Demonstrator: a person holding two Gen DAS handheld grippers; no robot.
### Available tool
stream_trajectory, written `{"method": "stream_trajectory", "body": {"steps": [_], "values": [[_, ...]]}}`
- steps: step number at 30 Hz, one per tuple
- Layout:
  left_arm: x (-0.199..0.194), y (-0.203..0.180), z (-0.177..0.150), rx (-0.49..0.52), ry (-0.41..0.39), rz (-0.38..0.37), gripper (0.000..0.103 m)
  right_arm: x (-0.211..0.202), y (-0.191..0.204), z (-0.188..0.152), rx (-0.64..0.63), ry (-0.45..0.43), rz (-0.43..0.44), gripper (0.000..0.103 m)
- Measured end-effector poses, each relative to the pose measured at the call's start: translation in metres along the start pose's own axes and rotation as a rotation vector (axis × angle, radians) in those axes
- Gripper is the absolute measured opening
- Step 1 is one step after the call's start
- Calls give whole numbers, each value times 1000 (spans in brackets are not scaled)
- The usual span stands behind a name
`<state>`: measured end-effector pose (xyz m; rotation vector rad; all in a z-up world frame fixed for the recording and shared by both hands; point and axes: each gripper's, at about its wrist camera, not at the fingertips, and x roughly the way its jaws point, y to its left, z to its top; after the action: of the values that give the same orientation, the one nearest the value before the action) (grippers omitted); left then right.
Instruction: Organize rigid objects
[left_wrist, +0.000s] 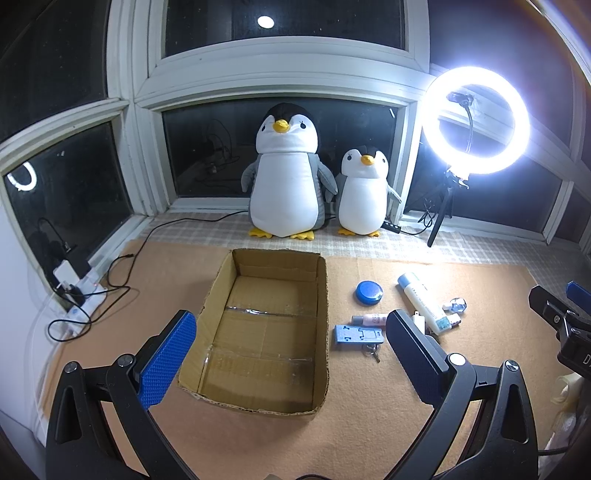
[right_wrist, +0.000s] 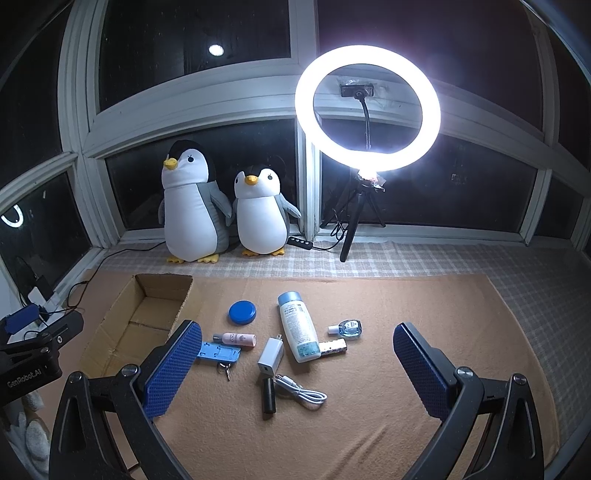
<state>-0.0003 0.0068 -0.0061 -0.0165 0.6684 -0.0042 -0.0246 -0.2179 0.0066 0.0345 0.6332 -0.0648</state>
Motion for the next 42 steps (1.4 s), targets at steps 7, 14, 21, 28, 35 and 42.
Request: {"method": "stream_trajectory", "body": {"steps": [7,14,21,28,35,42], "values": [[3,3,0,-2,3,1,102,2,2,-1,-2,5,-2,103],[7,5,-1,-1,8,8,102,6,2,-1,-4,13,-2,103],[16,8,-6,0,22,26,102,12,3,-3,-10,23,1,103],[30,24,-12,-12,49,75,102,21,2,-7,-13,41,-5,103],[50,53,-22,-43,91,140,102,31,-2,-11,-14,60,-9,103],[77,84,-39,-83,157,218,97,43,-8,-17,-10,85,-6,103]]}}
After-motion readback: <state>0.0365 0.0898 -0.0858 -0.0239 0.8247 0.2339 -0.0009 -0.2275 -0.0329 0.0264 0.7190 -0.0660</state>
